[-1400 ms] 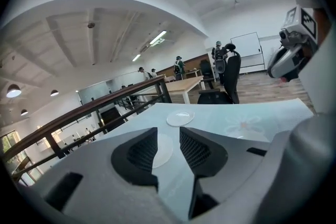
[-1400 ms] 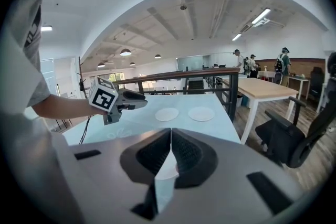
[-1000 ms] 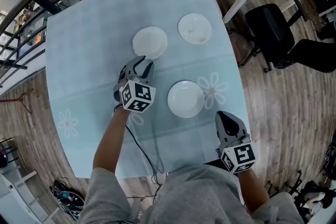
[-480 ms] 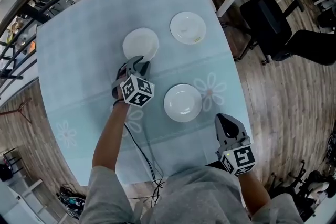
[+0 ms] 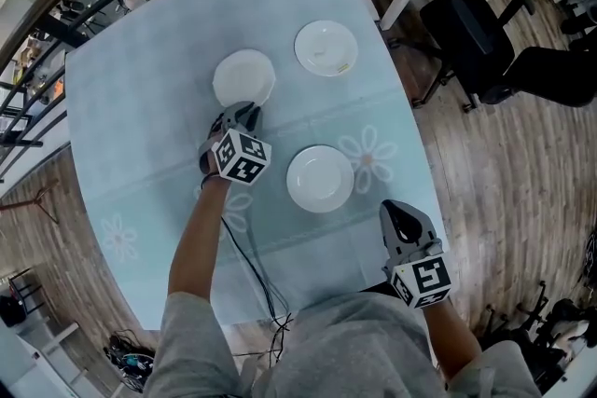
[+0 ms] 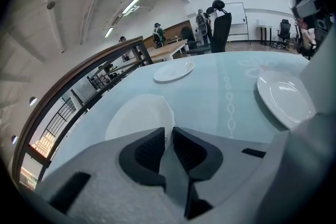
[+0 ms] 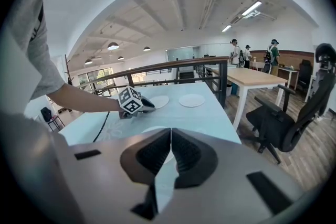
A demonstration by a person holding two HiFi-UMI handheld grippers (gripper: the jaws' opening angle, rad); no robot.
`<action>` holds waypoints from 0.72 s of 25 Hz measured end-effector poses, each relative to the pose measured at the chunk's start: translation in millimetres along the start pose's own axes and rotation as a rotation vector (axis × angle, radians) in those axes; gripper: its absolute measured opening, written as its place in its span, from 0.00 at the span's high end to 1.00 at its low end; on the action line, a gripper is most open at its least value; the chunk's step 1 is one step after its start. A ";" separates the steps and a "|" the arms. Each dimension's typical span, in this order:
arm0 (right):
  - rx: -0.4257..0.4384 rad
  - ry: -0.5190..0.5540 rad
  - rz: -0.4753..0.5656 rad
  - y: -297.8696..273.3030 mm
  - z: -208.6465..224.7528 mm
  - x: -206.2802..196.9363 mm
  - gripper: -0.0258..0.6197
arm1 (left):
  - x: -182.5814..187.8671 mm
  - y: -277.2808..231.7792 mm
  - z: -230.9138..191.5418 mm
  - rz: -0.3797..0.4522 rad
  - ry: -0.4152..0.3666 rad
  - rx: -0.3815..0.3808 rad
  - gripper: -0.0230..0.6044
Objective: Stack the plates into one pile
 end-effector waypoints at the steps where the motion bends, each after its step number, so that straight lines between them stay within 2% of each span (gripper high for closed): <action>1: 0.001 0.001 0.006 2.5 1.0 0.0 0.92 | 0.6 0.5 1.3 -0.011 -0.001 0.011 0.86; 11: 0.023 0.016 0.065 31.0 18.8 -4.6 0.92 | 19.1 42.5 27.2 0.002 -0.020 0.142 0.90; 18: 0.066 0.022 0.126 58.6 44.0 -3.7 0.92 | 39.6 82.2 55.7 0.002 0.004 0.217 0.91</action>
Point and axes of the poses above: the fingertips, and each gripper's own axes: y backward along the fingers, z to its right, x out of its top, the point moved 8 cm from there along y, backward along the fingers, and after that the axes turned 13 degrees about -x, right-handed, at the moved point
